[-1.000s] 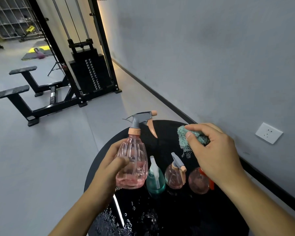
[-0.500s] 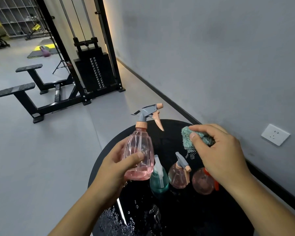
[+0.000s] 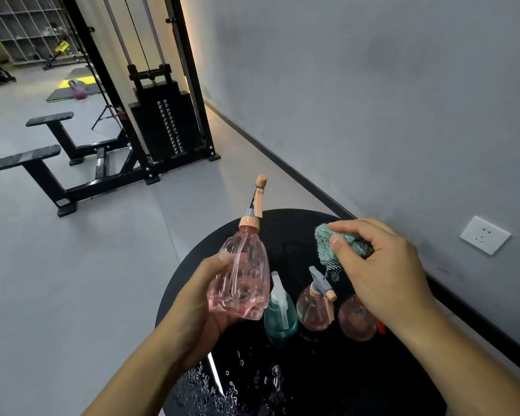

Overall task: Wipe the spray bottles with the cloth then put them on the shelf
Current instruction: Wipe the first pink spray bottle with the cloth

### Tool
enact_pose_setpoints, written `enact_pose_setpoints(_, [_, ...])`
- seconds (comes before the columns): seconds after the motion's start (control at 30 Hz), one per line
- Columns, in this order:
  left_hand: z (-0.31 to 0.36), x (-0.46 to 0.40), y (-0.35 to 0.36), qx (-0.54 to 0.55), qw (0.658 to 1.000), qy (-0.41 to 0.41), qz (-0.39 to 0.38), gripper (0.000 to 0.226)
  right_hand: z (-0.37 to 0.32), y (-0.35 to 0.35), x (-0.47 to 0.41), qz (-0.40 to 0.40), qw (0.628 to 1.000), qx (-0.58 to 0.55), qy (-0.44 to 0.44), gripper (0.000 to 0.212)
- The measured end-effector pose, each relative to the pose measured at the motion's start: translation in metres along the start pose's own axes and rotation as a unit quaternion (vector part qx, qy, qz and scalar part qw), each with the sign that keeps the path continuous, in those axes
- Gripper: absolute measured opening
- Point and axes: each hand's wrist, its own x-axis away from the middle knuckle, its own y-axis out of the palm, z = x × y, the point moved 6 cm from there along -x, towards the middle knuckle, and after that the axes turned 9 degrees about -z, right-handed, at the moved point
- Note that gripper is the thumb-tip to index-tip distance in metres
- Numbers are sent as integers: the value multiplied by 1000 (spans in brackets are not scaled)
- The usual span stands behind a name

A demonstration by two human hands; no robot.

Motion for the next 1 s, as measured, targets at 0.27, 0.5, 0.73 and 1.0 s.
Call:
enact_pose_setpoints(0.27, [2,0,3,-46,999,-9,-1,40,0,0,0,-1,1000,6,1,16])
enact_pose_setpoints(0.5, [2,1,8,-18,1000,-16,3,52,-1,0,0,-1,1000,8,1,16])
enact_pose_setpoints(0.73, [-1,2,10,-24,998,-27,-50,59,-1,0,0,-1,1000,3,1,16])
enact_pose_setpoints(1.0, [-8,1,10,-26,995,-50,-81,60,-1,-2,-1,6,1000,4,4,15])
